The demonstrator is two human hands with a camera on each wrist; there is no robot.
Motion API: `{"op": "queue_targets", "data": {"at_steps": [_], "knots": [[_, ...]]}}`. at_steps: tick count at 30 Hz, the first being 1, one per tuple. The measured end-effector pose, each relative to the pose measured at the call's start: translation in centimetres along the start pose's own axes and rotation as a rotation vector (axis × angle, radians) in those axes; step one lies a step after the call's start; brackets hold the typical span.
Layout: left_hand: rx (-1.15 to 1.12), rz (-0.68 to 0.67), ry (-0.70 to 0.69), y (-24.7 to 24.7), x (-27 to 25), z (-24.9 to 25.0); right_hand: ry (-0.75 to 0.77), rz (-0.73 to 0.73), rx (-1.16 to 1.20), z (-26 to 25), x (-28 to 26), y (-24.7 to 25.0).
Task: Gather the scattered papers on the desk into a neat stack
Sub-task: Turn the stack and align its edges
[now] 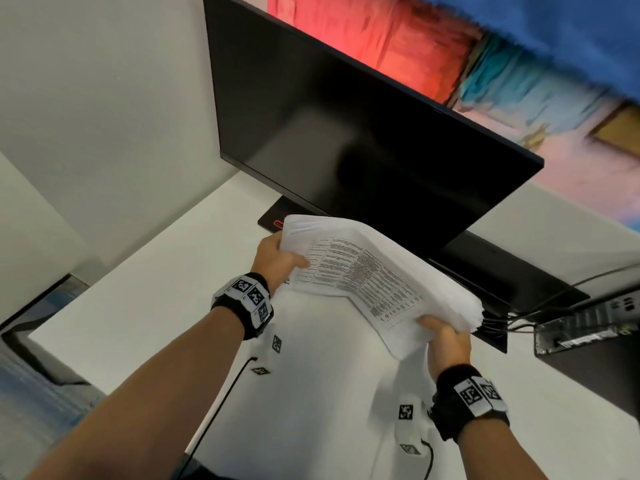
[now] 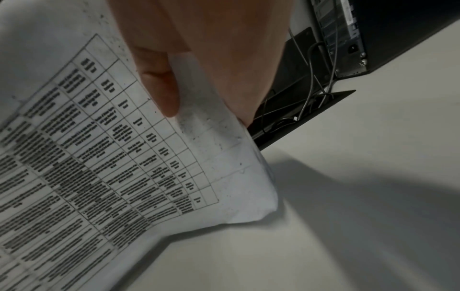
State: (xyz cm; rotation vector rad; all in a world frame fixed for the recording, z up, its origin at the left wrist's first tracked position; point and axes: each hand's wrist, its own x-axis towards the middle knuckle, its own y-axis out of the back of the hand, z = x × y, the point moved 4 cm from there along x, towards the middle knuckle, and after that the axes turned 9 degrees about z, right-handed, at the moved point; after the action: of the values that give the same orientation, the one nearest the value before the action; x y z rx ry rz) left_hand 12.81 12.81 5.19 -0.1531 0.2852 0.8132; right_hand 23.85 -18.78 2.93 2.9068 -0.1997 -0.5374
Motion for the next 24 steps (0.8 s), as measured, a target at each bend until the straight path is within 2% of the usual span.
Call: {"op": "queue_targets", "data": {"at_steps": [5, 9, 11, 13, 15, 18, 22, 24], "knots": [[0.046, 0.0, -0.078, -0.6, -0.3, -1.0, 0.021, -0.048, -0.125, 1.1, -0.2, 0.8], [0.12, 0.079, -0.209, -1.8, -1.3, -0.9, 0.092, -0.049, -0.177, 0.1, 0.0, 2.1], [0.14, 0.099, -0.281, -2.3, -1.9, 0.0, 0.188, -0.022, -0.214, -1.3, 0.0, 3.4], [0.184, 0.106, -0.38, -2.7, -2.6, 1.8, 0.392, 0.037, -0.36, -3.7, -0.4, 4.7], [0.242, 0.094, -0.534, -3.1, -3.7, 4.3, 0.644, 0.096, -0.54, -6.4, -1.5, 5.5], [0.427, 0.025, -0.84, -4.5, -6.4, 9.2, 0.91, 0.075, -0.603, -10.2, -3.6, 5.5], [0.749, -0.074, -1.255, -7.5, -11.3, 15.5, 0.953, -0.194, -0.515, -13.6, -5.7, 4.0], [0.805, -0.096, -1.385, -8.7, -13.1, 17.7, 0.991, -0.305, -0.491, -14.4, -6.7, 3.5]]}}
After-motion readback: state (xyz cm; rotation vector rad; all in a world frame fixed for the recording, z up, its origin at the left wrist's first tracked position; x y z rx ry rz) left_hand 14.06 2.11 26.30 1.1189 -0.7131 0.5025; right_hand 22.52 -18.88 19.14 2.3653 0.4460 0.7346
